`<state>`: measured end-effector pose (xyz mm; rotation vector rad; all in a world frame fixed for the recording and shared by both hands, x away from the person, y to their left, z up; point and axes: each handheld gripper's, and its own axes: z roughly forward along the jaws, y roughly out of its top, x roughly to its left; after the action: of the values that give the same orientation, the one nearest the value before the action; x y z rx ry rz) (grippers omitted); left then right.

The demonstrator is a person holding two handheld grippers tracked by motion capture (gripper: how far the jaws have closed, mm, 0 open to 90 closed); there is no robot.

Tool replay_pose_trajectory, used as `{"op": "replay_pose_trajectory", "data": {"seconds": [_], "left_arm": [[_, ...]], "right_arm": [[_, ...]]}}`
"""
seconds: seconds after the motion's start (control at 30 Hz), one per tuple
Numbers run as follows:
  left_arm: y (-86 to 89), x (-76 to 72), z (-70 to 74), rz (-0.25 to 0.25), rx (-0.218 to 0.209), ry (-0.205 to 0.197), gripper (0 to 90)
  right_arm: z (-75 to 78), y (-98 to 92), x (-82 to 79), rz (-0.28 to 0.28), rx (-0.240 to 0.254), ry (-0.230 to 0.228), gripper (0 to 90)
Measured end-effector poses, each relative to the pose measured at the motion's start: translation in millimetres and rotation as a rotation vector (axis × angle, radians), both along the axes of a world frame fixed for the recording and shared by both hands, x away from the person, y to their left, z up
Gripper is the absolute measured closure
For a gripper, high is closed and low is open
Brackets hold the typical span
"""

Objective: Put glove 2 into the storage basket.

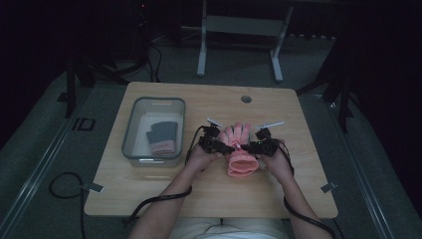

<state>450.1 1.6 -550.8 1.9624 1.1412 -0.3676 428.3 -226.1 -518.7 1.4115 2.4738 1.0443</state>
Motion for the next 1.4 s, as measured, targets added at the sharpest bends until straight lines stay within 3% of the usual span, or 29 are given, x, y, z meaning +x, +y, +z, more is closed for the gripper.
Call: {"op": "replay_pose_trajectory", "data": {"seconds": [0.07, 0.17, 0.37, 0.57, 0.97, 1.4], "left_arm": [[-2.1, -1.9, 3.8, -0.006, 0.013, -0.023, 66.7], [-5.4, -4.1, 11.7, -0.014, 0.037, -0.041, 74.0], [-9.3, -9.1, 32.9, -0.030, 0.067, -0.079, 76.6], [-1.4, -13.9, 57.3, -0.025, 0.087, -0.126, 76.8], [37.4, -21.6, 102.4, 0.002, 0.119, -0.195, 76.9], [85.9, -24.6, 139.2, 0.054, 0.144, -0.230, 76.8]], "right_arm": [[-1.1, -1.8, 0.1, -0.005, 0.026, 0.003, 66.7], [-1.2, -3.8, -2.0, -0.018, 0.052, -0.007, 69.5], [11.1, -6.9, -6.8, -0.028, 0.071, -0.030, 71.8], [29.7, -2.1, -10.5, -0.022, 0.094, -0.078, 72.0], [68.4, 32.9, -10.6, 0.033, 0.116, -0.148, 72.3], [102.3, 81.0, -2.7, 0.096, 0.130, -0.191, 72.5]]}}
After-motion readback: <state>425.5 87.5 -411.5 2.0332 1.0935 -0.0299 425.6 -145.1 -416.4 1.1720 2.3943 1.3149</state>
